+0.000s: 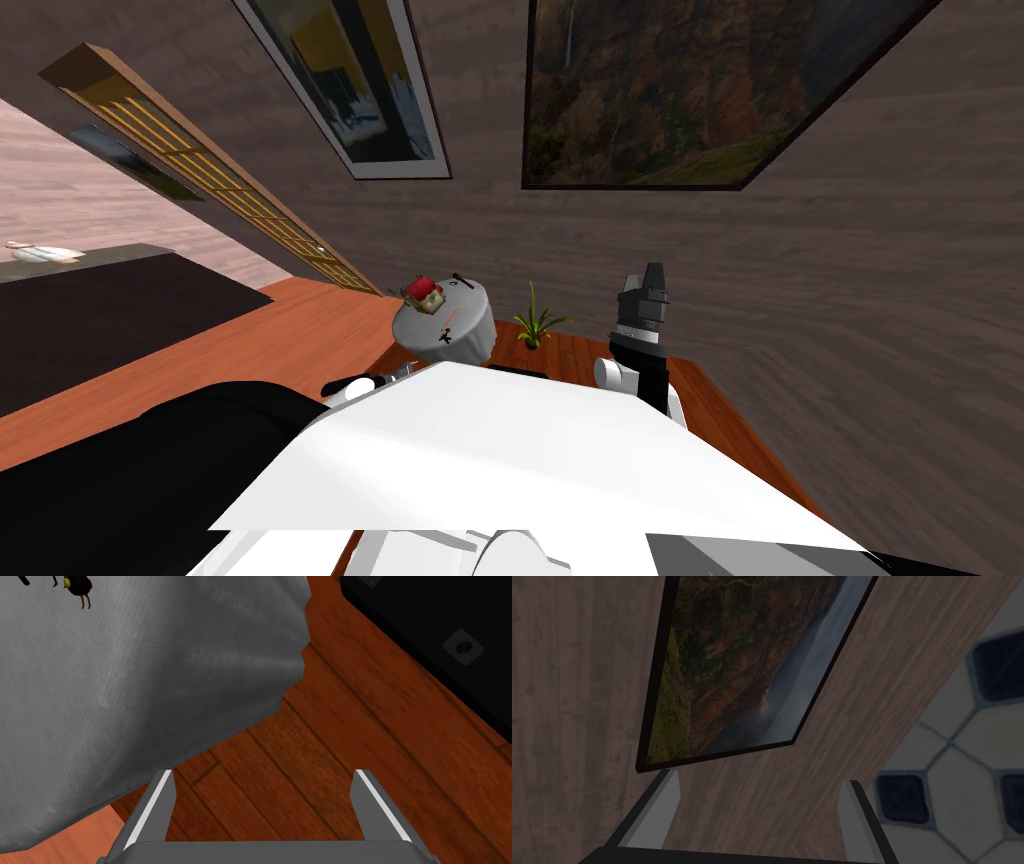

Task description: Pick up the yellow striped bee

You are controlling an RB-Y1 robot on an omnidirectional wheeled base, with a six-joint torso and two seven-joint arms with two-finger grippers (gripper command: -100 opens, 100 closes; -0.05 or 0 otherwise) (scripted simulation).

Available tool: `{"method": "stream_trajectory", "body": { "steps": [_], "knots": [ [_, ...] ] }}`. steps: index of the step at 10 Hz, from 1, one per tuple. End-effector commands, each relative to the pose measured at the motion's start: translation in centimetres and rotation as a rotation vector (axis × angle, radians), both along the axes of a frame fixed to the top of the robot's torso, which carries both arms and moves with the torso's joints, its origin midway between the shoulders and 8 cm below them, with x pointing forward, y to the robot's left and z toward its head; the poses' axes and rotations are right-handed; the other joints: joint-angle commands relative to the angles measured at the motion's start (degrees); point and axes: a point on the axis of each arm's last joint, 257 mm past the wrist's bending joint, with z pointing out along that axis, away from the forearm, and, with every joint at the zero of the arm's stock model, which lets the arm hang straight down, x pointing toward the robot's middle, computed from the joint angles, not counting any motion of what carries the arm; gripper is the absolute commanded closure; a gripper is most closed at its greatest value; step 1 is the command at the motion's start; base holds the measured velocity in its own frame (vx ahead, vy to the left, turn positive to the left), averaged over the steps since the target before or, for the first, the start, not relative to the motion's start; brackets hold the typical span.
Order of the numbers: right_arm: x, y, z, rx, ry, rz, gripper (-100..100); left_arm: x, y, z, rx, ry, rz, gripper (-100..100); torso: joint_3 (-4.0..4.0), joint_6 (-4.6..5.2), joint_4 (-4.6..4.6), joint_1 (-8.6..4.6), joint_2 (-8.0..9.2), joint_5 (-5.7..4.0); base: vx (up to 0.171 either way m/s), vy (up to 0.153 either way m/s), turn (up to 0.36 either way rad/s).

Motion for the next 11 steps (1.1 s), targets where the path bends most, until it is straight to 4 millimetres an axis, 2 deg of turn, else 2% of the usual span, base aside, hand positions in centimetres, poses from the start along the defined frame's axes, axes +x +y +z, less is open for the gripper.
{"method": "stream_trajectory", "body": {
  "steps": [1,2,3,4,5,8,9,11],
  "knots": [
    [0.0,0.0,0.0,0.000,0.000,0.000,0,-1.2,0.2,-0.3,-0.028,0.040,0.013,-100,0.00,0.00,0.00,0.00,0.00,0.00,0.082,0.017,-0.125],
    [0.0,0.0,0.0,0.000,0.000,0.000,0,-2.7,0.9,-0.4,-0.051,0.080,0.034,-100,0.02,-0.04,0.00,-0.02,0.04,0.00,0.077,0.000,-0.182],
    [0.0,0.0,0.0,0.000,0.000,0.000,0,-2.8,0.8,-0.4,-0.055,0.084,0.032,-100,0.04,-0.02,0.01,-0.07,0.07,-0.02,0.057,0.004,-0.094],
    [0.0,0.0,0.0,0.000,0.000,0.000,0,-4.3,1.3,-0.4,-0.080,0.123,0.050,-100,0.07,-0.05,0.02,-0.09,0.13,-0.01,0.060,0.015,-0.163],
    [0.0,0.0,0.0,0.000,0.000,0.000,0,-4.3,1.3,-0.4,-0.080,0.123,0.050,-100,0.07,-0.02,0.03,-0.05,0.14,-0.02,0.053,0.019,-0.091],
    [0.0,0.0,0.0,0.000,0.000,0.000,0,-7.6,2.8,0.1,-0.137,0.213,0.094,-100,0.03,-0.01,0.01,-0.01,0.06,-0.01,0.091,0.025,-0.238],
    [0.0,0.0,0.0,0.000,0.000,0.000,0,-7.6,2.5,0.1,-0.148,0.214,0.096,-100,-0.03,-0.03,-0.01,0.01,-0.05,0.01,0.090,0.030,-0.062],
    [0.0,0.0,0.0,0.000,0.000,0.000,0,-9.0,3.0,0.6,-0.186,0.256,0.118,-100,0.03,-0.03,0.01,-0.03,0.06,-0.01,0.080,0.030,-0.187]
  ]
}}
